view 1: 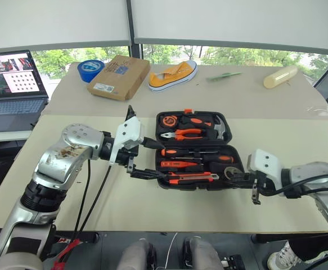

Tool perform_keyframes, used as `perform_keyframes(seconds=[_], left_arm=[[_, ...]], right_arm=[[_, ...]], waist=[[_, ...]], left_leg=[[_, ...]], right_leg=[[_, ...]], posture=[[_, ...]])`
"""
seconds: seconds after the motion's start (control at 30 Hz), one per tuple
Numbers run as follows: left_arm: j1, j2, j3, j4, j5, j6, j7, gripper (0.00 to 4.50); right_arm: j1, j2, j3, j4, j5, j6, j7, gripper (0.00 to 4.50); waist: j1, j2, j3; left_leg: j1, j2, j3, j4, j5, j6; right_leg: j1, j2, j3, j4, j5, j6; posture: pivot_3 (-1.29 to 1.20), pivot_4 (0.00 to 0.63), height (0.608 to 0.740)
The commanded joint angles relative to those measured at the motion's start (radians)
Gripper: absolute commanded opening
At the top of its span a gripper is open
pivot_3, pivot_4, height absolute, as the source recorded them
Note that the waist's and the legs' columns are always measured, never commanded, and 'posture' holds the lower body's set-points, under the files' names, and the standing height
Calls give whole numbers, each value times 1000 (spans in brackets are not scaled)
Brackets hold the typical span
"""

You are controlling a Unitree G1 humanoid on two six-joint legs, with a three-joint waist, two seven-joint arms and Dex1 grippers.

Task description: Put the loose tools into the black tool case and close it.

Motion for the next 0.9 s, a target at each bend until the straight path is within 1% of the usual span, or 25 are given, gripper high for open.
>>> perform_keyframes(seconds=[0.03, 0.1, 0.13, 0.2, 0.27, 0.33, 0.37, 0.4, 0.53, 0.63, 0.67, 0.7, 0.73, 0.77, 0.83, 0.87, 0.9], left_arm=[[-21, 8, 11, -18, -1, -24, 0, 4500], [-23, 7, 10, -18, -1, -24, 1, 4500], [-24, 7, 10, -17, 0, -25, 0, 4500], [-27, 7, 9, -13, 2, -28, -1, 4500], [-31, 8, 9, -7, 4, -30, -2, 4500], [-36, 8, 10, 3, 8, -34, -3, 4500], [-38, 8, 11, 9, 10, -34, -2, 4500], [-39, 8, 11, 14, 12, -37, -1, 4500], [-41, 3, 12, 29, 16, -41, 12, 4500], [-41, -21, 18, 101, 48, -37, 73, 4500], [-45, -33, 16, 154, 82, -48, 115, 4500], [-50, -43, 14, 204, 114, -59, 154, 4242], [-57, -52, 9, 252, 145, -64, 189, 3982], [-64, -62, 2, 304, 180, -85, 222, 3776], [-73, -77, -23, 384, 244, -138, 264, 2945], [-74, -85, -36, 411, 271, -164, 276, 2639], [-77, -99, -47, 431, 287, -180, 283, 2226]], right_arm=[[-12, 5, 9, 18, -25, -2, -11, 20], [-12, 7, 10, 4, -13, 12, -4, 793], [-11, 8, 8, -8, -4, 21, -1, 1036], [-7, 6, -2, -38, 19, 34, 8, 1676], [1, 1, -27, -75, 50, 52, 18, 2411], [1, -8, -67, -114, 94, 90, 25, 3037], [-2, -17, -93, -130, 120, 112, 29, 3439], [-5, -27, -123, -142, 148, 135, 35, 3701], [-1, -63, -197, -137, 184, 165, 48, 3701], [-35, -62, -256, -9, 168, 145, 26, 3701], [-74, -38, -267, 63, 165, 151, -8, 3465], [-110, -15, -273, 128, 165, 158, -37, 3187], [-141, 5, -274, 187, 158, 157, -63, 3007], [-159, 19, -262, 237, 137, 138, -81, 2647], [-184, 43, -227, 316, 90, 89, -103, 1900], [-194, 54, -207, 347, 70, 67, -112, 1652], [-206, 70, -183, 382, 44, 40, -122, 1265]], waist=[[0, 0, 0], [0, -1, 0], [1, -1, 0], [1, -1, 0], [1, -1, 0], [2, -1, 1], [1, -1, 1], [1, -1, 1], [2, -1, 1], [3, -2, 1], [3, -2, 1], [2, -2, 2], [1, -3, 2], [1, -3, 2], [-1, -3, 2], [-1, -3, 2], [0, -3, 2]], left_leg=[[0, 0, 0, 0, 0, 0], [0, 0, 0, 0, 0, 0], [0, 0, 0, 0, 0, 0], [0, 0, 0, 0, 0, 0], [0, 0, 0, 0, 0, 0], [0, 0, -1, 0, 0, 0], [-1, 0, -1, 0, 0, 0], [-1, 0, -1, 0, 0, 0], [-1, 0, -1, 0, 0, 0], [-1, 0, -1, 0, 0, 0], [-1, 0, -1, 0, 0, 0], [-1, 0, -1, 0, 0, 0], [-1, 0, 0, 0, 0, 0], [-1, -1, 0, 0, 0, 0], [0, 0, 0, 0, 0, 0], [0, 0, 0, -1, 0, 0], [-1, 0, 0, -1, 0, 0]], right_leg=[[0, 0, 0, 0, 0, 0], [0, 0, 0, 0, 0, 0], [0, 0, 0, 0, 0, 0], [0, 0, 0, 0, 0, 0], [0, 0, 0, 0, 0, 0], [0, 0, 0, 0, 0, 0], [-1, 0, -1, 0, 0, 0], [-1, 0, -1, 0, 0, 0], [-1, -1, -1, -1, 0, 0], [0, -1, -1, -1, 0, 0], [0, -1, -1, -1, 0, 0], [0, -1, 0, -1, 0, 0], [0, 0, 0, -1, 0, 0], [0, 0, 0, -1, 0, 0], [0, 0, 0, 0, 0, 0], [-1, 0, 0, 0, 0, 0], [-1, 1, -1, 0, 0, -1]], posture=[[0, 150, 731], [0, 150, 731], [0, 150, 731], [0, 150, 731], [0, 150, 731], [0, 150, 731], [0, 150, 731], [0, 150, 731], [0, 150, 731], [0, 150, 731], [0, 150, 731], [0, 150, 731], [0, 150, 731], [0, 150, 731], [0, 150, 731], [0, 150, 731], [0, 150, 731]])
